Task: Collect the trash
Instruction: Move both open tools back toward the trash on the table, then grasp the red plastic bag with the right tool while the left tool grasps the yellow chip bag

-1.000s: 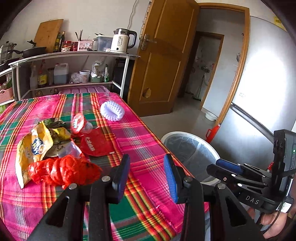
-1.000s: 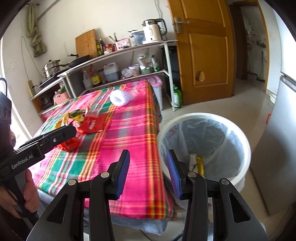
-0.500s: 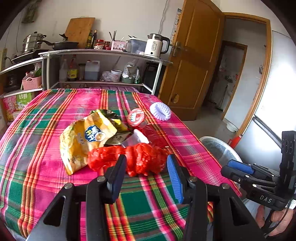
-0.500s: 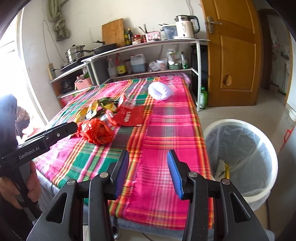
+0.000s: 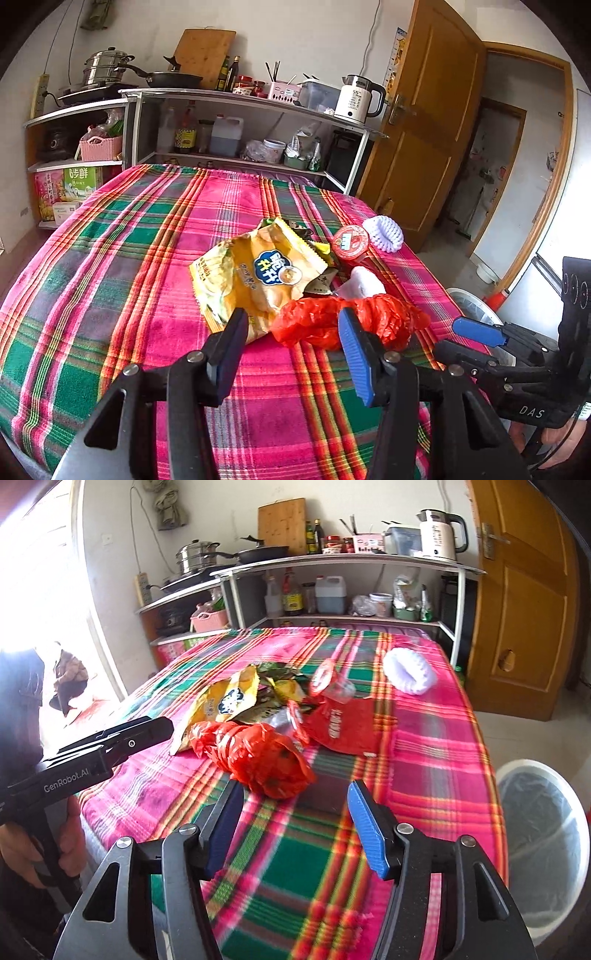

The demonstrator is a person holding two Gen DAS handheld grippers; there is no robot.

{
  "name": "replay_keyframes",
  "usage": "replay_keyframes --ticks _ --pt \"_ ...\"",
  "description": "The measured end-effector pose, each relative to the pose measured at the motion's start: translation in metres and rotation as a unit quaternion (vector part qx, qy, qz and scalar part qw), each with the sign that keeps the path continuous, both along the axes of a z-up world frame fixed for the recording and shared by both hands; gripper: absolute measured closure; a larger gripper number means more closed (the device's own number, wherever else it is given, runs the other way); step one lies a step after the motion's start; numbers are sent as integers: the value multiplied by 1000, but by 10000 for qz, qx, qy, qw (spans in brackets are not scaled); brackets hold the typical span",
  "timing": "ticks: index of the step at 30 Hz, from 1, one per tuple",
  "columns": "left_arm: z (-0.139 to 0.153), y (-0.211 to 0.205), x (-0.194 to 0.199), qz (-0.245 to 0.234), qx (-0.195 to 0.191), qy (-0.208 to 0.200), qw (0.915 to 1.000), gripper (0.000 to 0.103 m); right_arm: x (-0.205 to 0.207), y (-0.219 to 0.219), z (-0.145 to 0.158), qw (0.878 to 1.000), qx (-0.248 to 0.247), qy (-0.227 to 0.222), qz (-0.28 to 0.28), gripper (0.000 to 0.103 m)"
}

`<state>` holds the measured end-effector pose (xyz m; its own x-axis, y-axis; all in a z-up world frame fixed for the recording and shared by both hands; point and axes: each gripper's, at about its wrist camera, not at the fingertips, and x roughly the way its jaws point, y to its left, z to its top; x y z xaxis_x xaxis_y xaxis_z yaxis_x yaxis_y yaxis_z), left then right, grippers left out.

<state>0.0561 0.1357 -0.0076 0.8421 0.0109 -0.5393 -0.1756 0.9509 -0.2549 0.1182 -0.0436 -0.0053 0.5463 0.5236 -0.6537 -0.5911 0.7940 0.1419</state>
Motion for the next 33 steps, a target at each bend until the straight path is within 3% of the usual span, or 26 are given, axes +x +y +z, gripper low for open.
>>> replay_keyframes --ticks 13,23,33 --pt "-9 37 11 235 -133 111 9996 45 31 46 -22 9985 -319 171 419 41" --pt "-13 45 29 301 -268 393 9984 45 29 33 -17 9984 -49 281 479 54" --pt "-27 48 51 551 -465 948 9929 43 15 8 -7 9990 154 243 335 55"
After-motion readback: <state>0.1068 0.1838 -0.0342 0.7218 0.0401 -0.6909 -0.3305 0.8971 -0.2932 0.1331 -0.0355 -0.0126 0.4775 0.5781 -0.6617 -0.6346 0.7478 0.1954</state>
